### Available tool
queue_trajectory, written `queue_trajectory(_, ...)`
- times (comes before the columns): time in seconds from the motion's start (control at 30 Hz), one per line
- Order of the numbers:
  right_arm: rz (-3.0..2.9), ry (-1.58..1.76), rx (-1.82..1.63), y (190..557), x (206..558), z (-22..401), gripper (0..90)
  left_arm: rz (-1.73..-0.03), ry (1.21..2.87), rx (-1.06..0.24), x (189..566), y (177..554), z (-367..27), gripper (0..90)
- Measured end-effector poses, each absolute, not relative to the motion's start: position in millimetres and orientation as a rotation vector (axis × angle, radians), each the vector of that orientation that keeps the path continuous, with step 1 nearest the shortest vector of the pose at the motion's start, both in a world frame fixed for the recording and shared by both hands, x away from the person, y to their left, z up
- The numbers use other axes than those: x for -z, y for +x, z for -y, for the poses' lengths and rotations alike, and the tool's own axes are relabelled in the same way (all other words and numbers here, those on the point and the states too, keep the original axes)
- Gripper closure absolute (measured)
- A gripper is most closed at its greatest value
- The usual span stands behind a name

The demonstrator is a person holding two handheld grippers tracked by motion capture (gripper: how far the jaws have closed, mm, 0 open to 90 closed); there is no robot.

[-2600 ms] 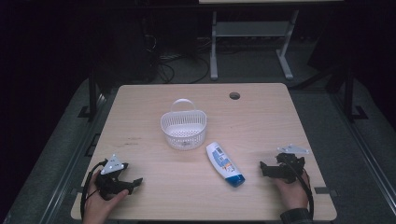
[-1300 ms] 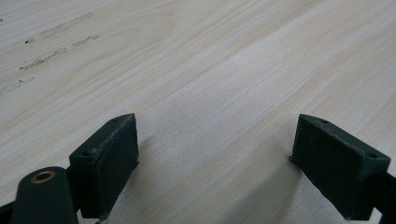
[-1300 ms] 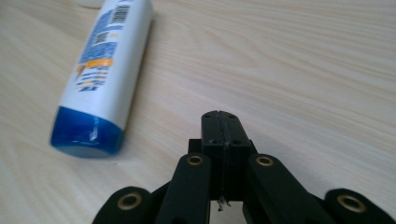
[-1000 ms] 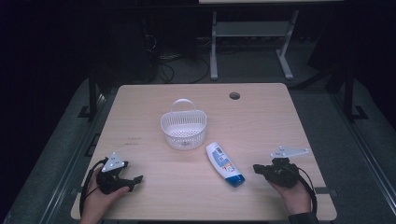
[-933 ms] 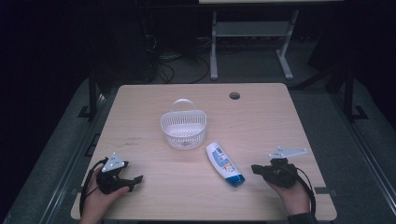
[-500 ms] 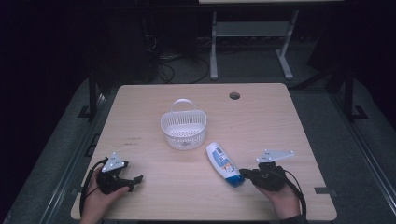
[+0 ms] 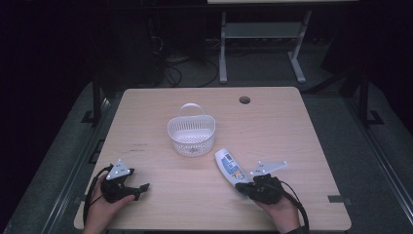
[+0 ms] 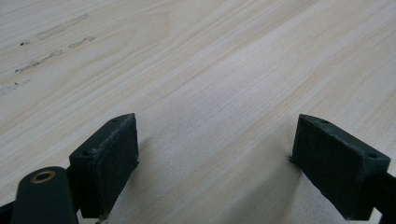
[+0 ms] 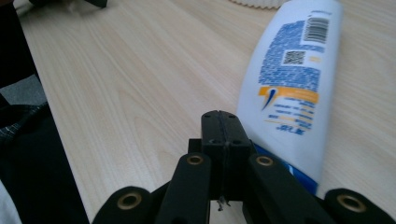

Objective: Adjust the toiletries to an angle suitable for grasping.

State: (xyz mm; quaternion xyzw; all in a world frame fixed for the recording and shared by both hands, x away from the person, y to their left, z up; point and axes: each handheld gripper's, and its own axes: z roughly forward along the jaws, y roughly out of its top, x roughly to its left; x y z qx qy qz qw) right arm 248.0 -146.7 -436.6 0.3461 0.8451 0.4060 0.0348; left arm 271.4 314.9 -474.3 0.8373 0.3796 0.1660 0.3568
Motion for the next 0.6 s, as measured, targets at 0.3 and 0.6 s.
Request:
queue_trajectory(0.3, -2.682, 1.017, -1.170, 246.0, 449.2, 127.8, 89.4, -0.979, 2.162, -0.428, 474.3, 271.4, -314.8, 13.5)
queue_trajectory(0.6, -2.683, 1.056, -1.107, 251.0, 456.6, 133.0, 89.4, -0.978, 2.164, -0.428, 474.3, 271.6, -314.8, 13.5)
